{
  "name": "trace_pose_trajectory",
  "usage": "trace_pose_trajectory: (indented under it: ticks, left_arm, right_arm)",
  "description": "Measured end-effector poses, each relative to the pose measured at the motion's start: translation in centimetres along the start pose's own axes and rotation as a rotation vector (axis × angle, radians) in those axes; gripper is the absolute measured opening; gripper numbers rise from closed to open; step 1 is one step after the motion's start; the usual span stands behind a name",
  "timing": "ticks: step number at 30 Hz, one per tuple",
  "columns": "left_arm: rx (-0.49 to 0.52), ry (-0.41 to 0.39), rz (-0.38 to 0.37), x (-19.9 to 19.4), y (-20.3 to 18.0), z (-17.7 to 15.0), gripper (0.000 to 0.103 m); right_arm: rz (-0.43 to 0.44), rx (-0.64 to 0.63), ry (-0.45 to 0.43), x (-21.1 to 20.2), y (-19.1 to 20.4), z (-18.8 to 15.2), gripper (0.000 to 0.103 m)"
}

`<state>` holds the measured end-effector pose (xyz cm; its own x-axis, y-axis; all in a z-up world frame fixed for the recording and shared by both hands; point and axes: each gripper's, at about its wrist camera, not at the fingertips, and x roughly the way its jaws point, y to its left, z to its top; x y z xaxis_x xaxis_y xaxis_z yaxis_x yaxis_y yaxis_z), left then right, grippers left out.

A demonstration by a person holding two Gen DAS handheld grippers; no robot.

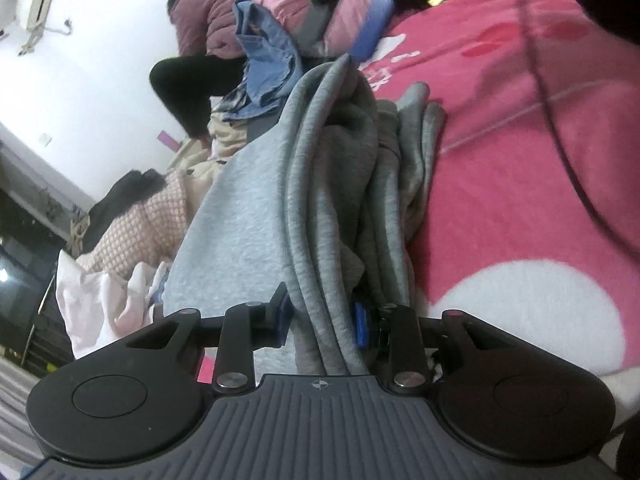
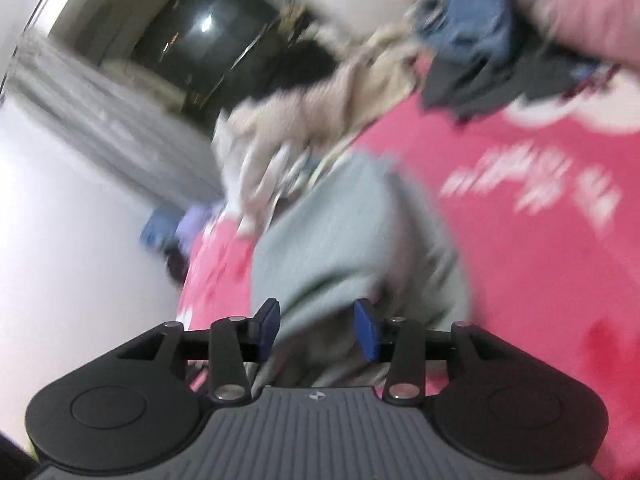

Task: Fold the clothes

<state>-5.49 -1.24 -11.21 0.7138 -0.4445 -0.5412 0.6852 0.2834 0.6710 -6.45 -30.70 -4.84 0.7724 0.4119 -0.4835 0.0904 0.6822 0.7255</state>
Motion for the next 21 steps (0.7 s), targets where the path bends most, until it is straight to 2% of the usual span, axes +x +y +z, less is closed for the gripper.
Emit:
trace_pose_trajectory:
  ticks: [3, 4, 10, 12, 13, 15, 21]
  left_arm:
    - [0.0, -0.004, -0.012, 0.0, 0.2, -0.1, 0.029]
    - [-0.002, -0.005, -0.015, 0.1, 0.3, -0.1, 0.029]
    - [0.042, -0.005, -0.016, 0.3, 0.0, -0.2, 0.03]
    - [0.055, -0.004, -0.022, 0.3, 0.0, -0.2, 0.03]
    - [0.06, -0.003, -0.025, 0.3, 0.1, -0.2, 0.03]
    - [0.069, 0.0, -0.029, 0.3, 0.1, -0.2, 0.03]
    - [0.097, 0.006, -0.031, 0.2, -0.1, -0.3, 0.03]
  right_arm:
    - [-0.138, 0.035, 0.016, 0.2, -2.0, 0.7, 0.049]
    - [-0.135, 0.082, 0.022, 0.5, -2.7, 0.7, 0.049]
    - [0.046, 0.391, 0.026, 2.1, -6.7, 1.6, 0.051]
    - [0.089, 0.439, 0.038, 3.0, -7.4, 2.9, 0.061]
    - [0.098, 0.438, 0.047, 3.6, -7.5, 3.5, 0.062]
    - [0.107, 0.42, 0.071, 4.7, -7.3, 4.8, 0.073]
    - [0.101, 0.339, 0.144, 7.9, -6.6, 7.1, 0.076]
